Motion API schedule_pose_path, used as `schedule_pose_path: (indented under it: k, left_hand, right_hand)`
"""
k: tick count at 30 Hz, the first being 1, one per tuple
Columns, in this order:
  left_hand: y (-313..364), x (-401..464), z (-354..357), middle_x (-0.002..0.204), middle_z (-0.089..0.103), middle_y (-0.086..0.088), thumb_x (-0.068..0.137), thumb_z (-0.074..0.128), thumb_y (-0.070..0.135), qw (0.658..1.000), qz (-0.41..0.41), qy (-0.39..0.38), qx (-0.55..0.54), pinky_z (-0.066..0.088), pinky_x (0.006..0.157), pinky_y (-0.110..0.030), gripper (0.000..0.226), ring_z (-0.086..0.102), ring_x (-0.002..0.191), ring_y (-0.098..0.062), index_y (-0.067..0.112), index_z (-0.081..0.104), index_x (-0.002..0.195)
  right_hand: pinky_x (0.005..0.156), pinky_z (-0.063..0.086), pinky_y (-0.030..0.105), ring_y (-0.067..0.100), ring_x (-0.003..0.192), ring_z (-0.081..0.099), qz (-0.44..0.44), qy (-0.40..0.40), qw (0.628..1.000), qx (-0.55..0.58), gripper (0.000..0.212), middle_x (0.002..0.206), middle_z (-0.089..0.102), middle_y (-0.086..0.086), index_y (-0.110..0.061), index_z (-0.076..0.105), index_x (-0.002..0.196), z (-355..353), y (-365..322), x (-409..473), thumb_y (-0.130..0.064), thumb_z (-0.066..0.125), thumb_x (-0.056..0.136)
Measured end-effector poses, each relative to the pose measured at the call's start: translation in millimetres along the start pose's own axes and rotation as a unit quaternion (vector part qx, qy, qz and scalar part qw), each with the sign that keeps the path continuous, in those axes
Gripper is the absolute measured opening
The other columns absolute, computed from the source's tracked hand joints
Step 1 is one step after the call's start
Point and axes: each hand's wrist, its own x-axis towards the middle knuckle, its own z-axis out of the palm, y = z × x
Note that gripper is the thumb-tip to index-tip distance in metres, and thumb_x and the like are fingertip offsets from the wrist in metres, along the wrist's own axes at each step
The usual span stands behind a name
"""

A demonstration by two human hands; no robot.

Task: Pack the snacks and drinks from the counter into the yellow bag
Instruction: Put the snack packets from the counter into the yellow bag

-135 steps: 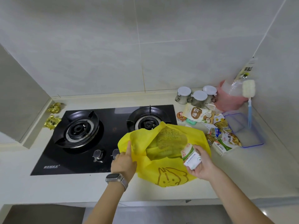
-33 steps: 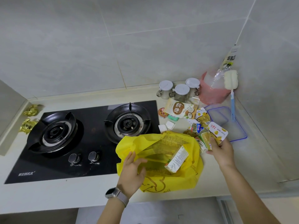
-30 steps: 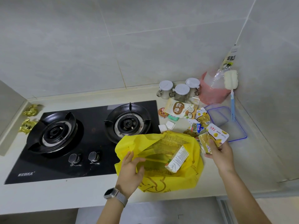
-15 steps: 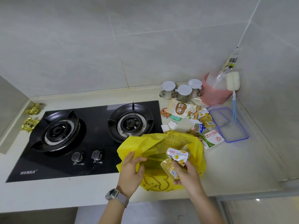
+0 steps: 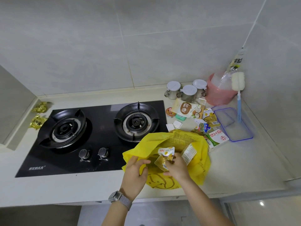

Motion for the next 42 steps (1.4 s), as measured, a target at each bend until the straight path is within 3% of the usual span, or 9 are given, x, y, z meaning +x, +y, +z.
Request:
schedule_pose_path:
  k: [7,11,16,22,27,32,35,38,42]
  left_hand:
    - [5,-7,4,0.095,0.046,0.010,0.087,0.055,0.007,1.000,0.009,-0.004,-0.004,0.030,0.076,-0.005,0.029,0.043,0.097,-0.008,0.018,0.064,0.112]
    - [8,-11,7,0.111,0.045,0.005,0.088,0.054,0.009,1.000,0.013,-0.001,0.009,0.027,0.086,-0.009,0.037,0.040,0.103,-0.007,0.010,0.054,0.125]
    - [12,-14,10,0.113,0.044,0.007,0.087,0.055,0.009,1.000,0.013,-0.006,-0.007,0.036,0.095,-0.020,0.042,0.042,0.108,-0.009,0.012,0.050,0.128]
    - [13,-16,19,0.130,0.038,-0.006,0.085,0.058,0.011,0.998,-0.049,0.020,-0.015,0.029,0.106,-0.032,0.045,0.033,0.128,-0.024,0.022,0.051,0.128]
    - [12,-18,13,0.125,0.018,-0.008,0.078,0.062,0.004,0.992,-0.092,0.087,-0.027,0.029,0.107,-0.038,0.053,0.037,0.113,-0.032,0.034,0.055,0.122]
    - [3,-10,-6,0.143,0.004,-0.017,0.079,0.059,-0.001,0.987,-0.115,0.079,-0.074,0.041,0.093,-0.032,0.076,0.034,0.107,-0.022,0.031,0.030,0.142]
    - [-4,-4,-19,0.128,0.020,-0.017,0.077,0.061,0.001,0.985,-0.114,0.116,-0.064,0.040,0.088,-0.029,0.078,0.026,0.084,-0.010,0.027,0.029,0.143]
    - [-18,4,-32,0.101,0.025,-0.008,0.073,0.070,0.017,0.975,-0.130,0.179,0.031,0.041,0.084,-0.032,0.070,0.023,0.085,-0.017,0.025,0.042,0.136]
    - [-29,22,-35,0.114,0.031,-0.005,0.055,0.067,0.062,0.977,-0.132,0.100,0.131,0.044,0.089,-0.039,0.085,0.038,0.109,-0.028,0.032,0.046,0.131]
  right_hand:
    - [0.067,0.059,0.030,0.019,0.102,0.058,-0.017,-0.015,1.000,0.008,0.071,0.145,0.042,0.009,-0.011,0.017,0.148,-2,4,-15,0.001,0.055,0.090]
    - [0.083,0.058,0.041,0.020,0.101,0.063,-0.059,0.015,0.997,-0.042,0.054,0.139,0.050,0.007,-0.015,0.039,0.139,-8,15,-25,-0.003,0.055,0.089]
    - [0.090,0.053,0.042,0.017,0.095,0.064,-0.120,0.112,0.986,-0.009,0.035,0.108,0.067,0.003,-0.028,0.059,0.101,-28,20,-43,0.002,0.058,0.084]
    - [0.096,0.041,0.043,0.031,0.109,0.053,-0.140,0.244,0.955,-0.087,0.039,0.112,0.061,0.013,-0.013,0.064,0.111,-63,29,-46,-0.004,0.072,0.074]
    - [0.111,0.026,0.047,0.030,0.134,0.032,-0.076,0.143,0.975,-0.148,0.058,0.135,0.047,0.010,-0.030,0.049,0.132,-79,30,-29,-0.023,0.070,0.079]
    - [0.112,0.031,0.044,0.026,0.137,0.033,-0.053,0.072,0.986,-0.144,0.072,0.146,0.040,0.006,-0.028,0.034,0.143,-70,22,-10,-0.028,0.070,0.081]
    - [0.110,0.034,0.040,0.027,0.136,0.037,-0.034,0.079,0.985,-0.151,0.070,0.147,0.042,0.007,-0.022,0.032,0.145,-67,15,3,-0.030,0.066,0.084]
    - [0.105,0.036,0.037,0.028,0.134,0.040,-0.031,0.109,0.985,-0.128,0.070,0.146,0.043,0.009,-0.018,0.031,0.145,-66,9,10,-0.030,0.065,0.086]
    - [0.109,0.036,0.042,0.029,0.136,0.038,0.007,0.119,0.990,-0.071,0.094,0.150,0.037,0.006,-0.024,0.018,0.148,-58,9,21,-0.040,0.075,0.076]
